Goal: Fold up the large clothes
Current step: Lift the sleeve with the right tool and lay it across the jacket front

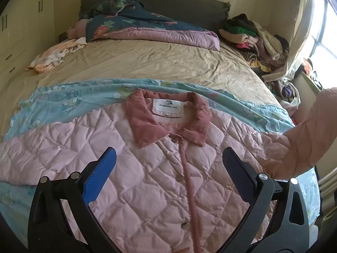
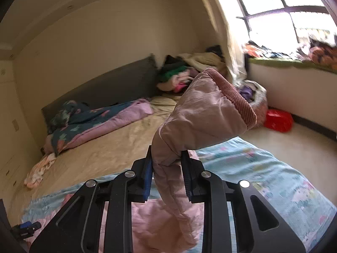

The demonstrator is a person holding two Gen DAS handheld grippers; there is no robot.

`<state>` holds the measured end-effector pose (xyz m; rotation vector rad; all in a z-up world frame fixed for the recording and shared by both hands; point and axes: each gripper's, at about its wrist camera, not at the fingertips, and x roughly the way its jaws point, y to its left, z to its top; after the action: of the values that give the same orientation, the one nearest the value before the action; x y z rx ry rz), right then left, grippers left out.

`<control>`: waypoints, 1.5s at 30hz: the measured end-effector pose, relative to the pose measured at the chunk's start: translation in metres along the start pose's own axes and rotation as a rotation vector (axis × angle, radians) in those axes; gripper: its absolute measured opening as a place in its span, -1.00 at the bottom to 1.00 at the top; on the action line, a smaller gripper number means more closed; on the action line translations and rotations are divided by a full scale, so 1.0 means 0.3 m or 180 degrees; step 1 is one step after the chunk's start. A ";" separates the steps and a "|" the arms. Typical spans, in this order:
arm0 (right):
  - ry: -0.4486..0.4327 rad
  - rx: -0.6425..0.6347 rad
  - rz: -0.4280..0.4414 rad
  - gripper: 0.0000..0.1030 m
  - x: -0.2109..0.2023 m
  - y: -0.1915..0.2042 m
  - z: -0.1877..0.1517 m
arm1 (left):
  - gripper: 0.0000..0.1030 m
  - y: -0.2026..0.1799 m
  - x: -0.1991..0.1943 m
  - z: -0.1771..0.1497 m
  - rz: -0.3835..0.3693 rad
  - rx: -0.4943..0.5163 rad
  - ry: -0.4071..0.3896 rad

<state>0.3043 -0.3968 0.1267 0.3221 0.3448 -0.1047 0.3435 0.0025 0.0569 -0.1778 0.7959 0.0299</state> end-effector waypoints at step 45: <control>0.0475 -0.1441 0.1149 -0.54 0.076 1.018 -0.489 | 0.84 0.550 -0.054 -0.039 -0.0381 -0.1005 0.0001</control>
<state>0.3268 -0.0617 0.0771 -0.0607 0.4414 0.3504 0.3083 0.1635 0.0361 -0.5241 0.7765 0.0423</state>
